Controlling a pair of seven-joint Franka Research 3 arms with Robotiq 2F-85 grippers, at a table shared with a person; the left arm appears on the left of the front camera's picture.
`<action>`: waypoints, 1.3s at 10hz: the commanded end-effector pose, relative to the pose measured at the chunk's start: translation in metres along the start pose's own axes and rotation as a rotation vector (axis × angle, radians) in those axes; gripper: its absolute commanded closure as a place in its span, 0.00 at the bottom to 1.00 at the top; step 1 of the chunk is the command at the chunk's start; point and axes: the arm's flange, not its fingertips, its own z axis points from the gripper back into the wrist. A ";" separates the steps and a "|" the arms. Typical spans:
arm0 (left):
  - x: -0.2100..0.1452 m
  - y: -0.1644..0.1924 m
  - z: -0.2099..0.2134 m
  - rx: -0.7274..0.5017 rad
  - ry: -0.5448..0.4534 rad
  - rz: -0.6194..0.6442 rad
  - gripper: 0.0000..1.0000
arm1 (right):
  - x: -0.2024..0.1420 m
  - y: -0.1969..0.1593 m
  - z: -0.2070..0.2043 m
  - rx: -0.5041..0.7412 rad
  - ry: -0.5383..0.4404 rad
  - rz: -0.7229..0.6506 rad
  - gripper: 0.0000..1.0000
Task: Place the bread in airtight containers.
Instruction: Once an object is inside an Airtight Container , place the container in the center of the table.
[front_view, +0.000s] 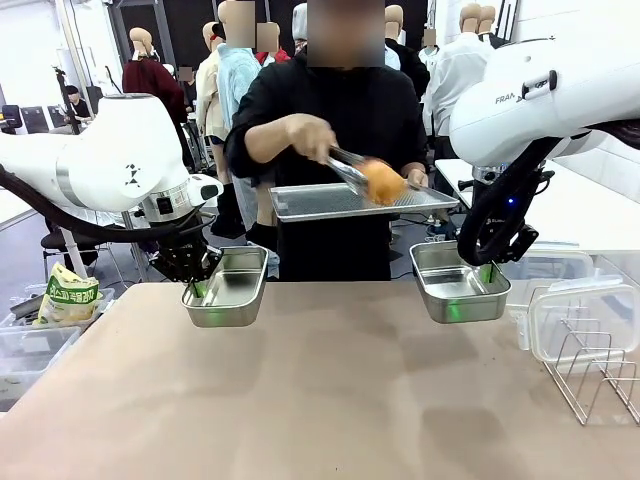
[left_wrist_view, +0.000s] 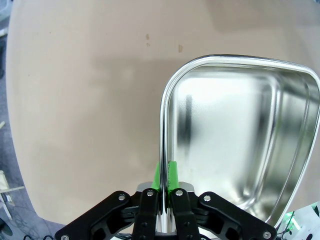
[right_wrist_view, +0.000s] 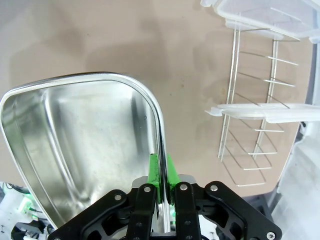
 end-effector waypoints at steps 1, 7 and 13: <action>0.000 0.000 0.003 -0.002 -0.008 0.001 1.00 | -0.001 0.000 0.001 -0.001 0.004 0.000 1.00; 0.000 0.000 0.003 -0.002 -0.008 0.001 1.00 | -0.001 0.000 0.001 -0.001 0.004 0.000 1.00; 0.000 0.000 0.003 -0.002 -0.008 0.001 1.00 | -0.001 0.000 0.001 -0.001 0.004 0.000 1.00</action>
